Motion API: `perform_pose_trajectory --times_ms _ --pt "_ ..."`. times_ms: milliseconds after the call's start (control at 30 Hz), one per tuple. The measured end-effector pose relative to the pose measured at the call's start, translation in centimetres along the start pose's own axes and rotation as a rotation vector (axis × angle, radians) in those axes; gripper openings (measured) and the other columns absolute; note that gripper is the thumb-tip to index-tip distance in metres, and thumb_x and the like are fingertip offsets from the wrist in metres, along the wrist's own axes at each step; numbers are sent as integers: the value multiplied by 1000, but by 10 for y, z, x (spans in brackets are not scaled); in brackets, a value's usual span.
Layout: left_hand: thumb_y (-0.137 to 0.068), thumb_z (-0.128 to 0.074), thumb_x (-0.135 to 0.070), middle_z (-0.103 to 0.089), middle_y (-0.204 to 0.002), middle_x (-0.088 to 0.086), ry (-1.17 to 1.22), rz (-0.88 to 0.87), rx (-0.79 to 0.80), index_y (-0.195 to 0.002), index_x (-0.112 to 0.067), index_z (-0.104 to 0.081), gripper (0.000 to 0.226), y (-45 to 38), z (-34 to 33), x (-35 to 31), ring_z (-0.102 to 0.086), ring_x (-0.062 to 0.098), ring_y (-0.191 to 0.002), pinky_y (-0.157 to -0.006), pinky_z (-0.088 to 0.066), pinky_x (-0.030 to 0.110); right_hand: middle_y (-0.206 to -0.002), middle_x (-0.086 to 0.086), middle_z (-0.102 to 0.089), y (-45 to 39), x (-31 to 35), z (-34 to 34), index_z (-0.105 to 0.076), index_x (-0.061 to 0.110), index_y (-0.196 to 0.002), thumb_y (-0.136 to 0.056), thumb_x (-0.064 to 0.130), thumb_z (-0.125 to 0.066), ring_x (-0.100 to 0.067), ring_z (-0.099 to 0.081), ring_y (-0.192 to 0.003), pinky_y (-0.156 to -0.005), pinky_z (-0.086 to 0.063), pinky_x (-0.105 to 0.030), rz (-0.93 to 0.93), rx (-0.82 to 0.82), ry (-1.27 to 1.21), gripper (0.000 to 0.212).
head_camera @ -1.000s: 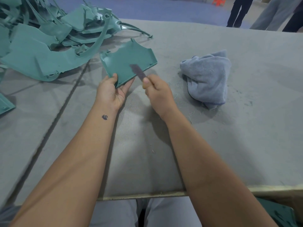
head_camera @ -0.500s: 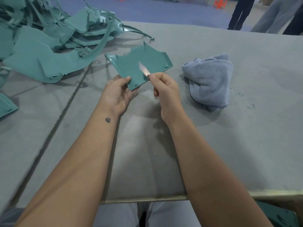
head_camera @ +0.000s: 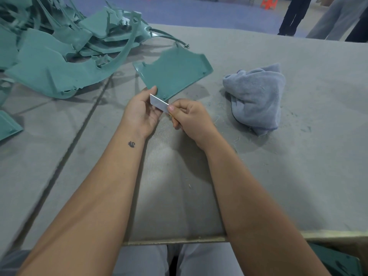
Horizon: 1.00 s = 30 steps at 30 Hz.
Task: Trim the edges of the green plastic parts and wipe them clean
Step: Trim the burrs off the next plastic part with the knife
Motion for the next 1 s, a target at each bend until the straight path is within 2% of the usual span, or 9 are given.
perform_pose_trajectory --times_ms 100,167,400,533,700,767,833,900,1000 --pt "-99 -43 -1 -72 -74 10 56 7 -39 -94 1 -61 19 3 1 -1 -71 18 -66 -63 -60 28 -51 4 -50 -1 -1 1 -59 19 -69 -96 12 -53 -9 -41 -51 -55 -36 -23 17 -32 60 28" --pt "-99 -43 0 -72 -69 10 61 -8 -48 -91 1 -61 20 4 0 -3 -71 17 -62 -59 -59 26 -53 3 -48 -1 -1 1 -57 20 -70 -96 10 -52 -10 -40 -53 -56 -36 -25 39 -56 70 28" --pt "-97 -45 3 -72 -68 10 11 -30 -45 -87 1 -62 20 6 -1 -3 -71 18 -64 -58 -59 25 -60 -2 -48 1 1 3 -54 22 -70 -96 8 -52 -13 -40 -59 -59 -34 -28 106 -121 112 30" --pt "-98 -44 3 -72 -69 10 -3 -38 -38 -89 0 -61 19 5 -1 -2 -71 18 -66 -60 -59 26 -59 1 -46 1 1 4 -53 22 -68 -96 9 -51 -10 -38 -59 -57 -32 -24 119 -150 102 31" --pt "-99 -43 2 -73 -75 8 -83 -42 -4 -95 -3 -59 17 5 1 -3 -72 16 -69 -61 -58 23 -63 -1 -43 -2 -6 19 -54 20 -73 -99 10 -47 -12 -36 -63 -62 -30 -26 75 -306 -221 29" --pt "-99 -43 2 -73 -77 8 -80 -42 -4 -95 -3 -59 17 5 1 -3 -71 17 -70 -62 -58 24 -62 -1 -45 -3 -6 21 -54 20 -74 -99 12 -47 -11 -36 -61 -60 -30 -25 82 -321 -249 28" --pt "-99 -43 2 -73 -77 8 -63 -43 -10 -95 -2 -60 18 5 1 -2 -71 17 -71 -63 -58 24 -61 1 -46 -4 -5 19 -55 22 -73 -98 14 -48 -9 -36 -57 -57 -30 -24 92 -291 -228 27" --pt "-98 -42 3 -73 -74 9 -19 -47 -7 -94 -1 -60 19 6 1 -3 -72 17 -69 -63 -59 25 -58 3 -48 -3 -4 13 -58 23 -71 -96 15 -51 -8 -38 -54 -55 -32 -23 92 -192 -137 27" --pt "-98 -41 5 -72 -71 10 -9 -55 -15 -93 1 -60 20 6 1 -4 -72 18 -66 -60 -58 26 -54 4 -47 -3 -3 6 -59 22 -68 -94 10 -53 -9 -40 -55 -58 -36 -25 109 -92 -6 29"
Point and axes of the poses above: each hand's wrist, its own y-axis away from the middle knuckle, its own z-axis out of the back of the hand, x = y × z, the point moved 4 cm from there along -y, towards the middle knuckle
